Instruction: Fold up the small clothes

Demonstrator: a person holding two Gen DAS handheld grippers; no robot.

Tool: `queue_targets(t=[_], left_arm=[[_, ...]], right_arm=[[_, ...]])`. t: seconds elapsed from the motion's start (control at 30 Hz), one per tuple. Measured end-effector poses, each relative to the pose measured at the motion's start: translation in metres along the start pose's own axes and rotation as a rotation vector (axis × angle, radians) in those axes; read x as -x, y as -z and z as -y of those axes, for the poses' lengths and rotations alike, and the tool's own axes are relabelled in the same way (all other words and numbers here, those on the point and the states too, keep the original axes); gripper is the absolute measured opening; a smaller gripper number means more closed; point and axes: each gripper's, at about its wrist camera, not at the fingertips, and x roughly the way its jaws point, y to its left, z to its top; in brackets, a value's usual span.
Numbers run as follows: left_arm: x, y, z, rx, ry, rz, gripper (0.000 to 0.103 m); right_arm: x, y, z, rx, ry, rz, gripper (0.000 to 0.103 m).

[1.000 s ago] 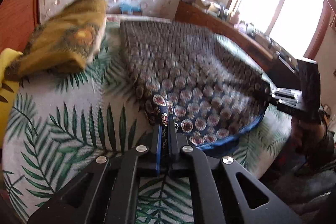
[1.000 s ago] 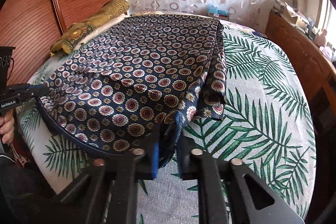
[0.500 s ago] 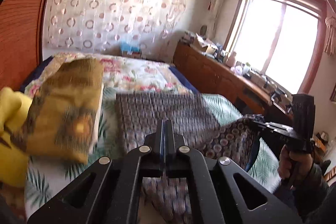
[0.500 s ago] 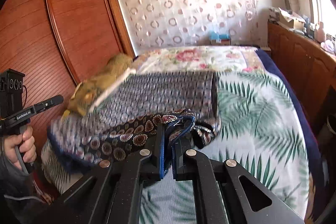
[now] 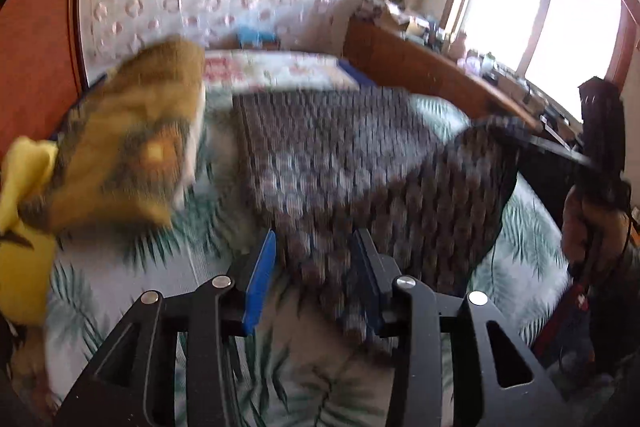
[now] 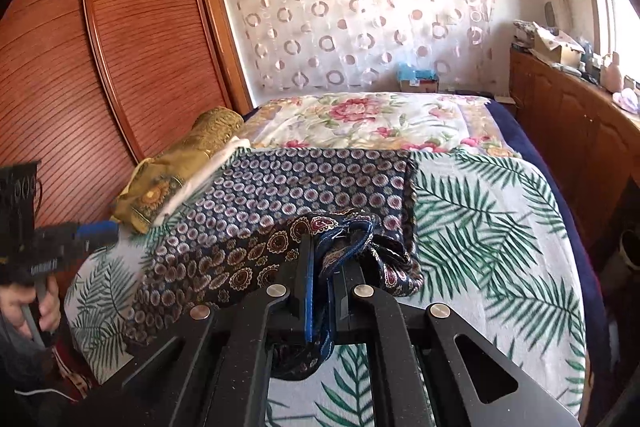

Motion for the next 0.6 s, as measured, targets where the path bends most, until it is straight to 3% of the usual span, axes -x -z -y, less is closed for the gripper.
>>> queue_targets(t=[0.17, 0.37, 0.43, 0.47, 0.5, 0.6], left_arm=[[-0.009, 0.031, 0.001, 0.047, 0.044, -0.081, 0.041], [-0.019, 0.043, 0.005, 0.060, 0.111, -0.125, 0.041], [-0.020, 0.043, 0.006, 0.071, 0.164, -0.137, 0.022], [-0.021, 0.044, 0.005, 0.084, 0.204, -0.151, 0.020], [-0.023, 0.045, 0.003, 0.095, 0.226, -0.161, 0.007], [-0.014, 0.040, 0.003, 0.093, 0.232, -0.120, 0.003]], right_arm=[[0.014, 0.006, -0.004, 0.008, 0.014, -0.014, 0.005], [0.027, 0.011, -0.005, 0.022, 0.017, -0.019, 0.005], [0.029, 0.012, -0.005, 0.025, 0.016, -0.018, 0.005], [0.029, 0.012, -0.005, 0.026, 0.015, -0.018, 0.005], [0.029, 0.013, -0.005, 0.028, 0.014, -0.018, 0.005], [0.030, 0.012, -0.003, 0.032, 0.002, -0.018, 0.005]])
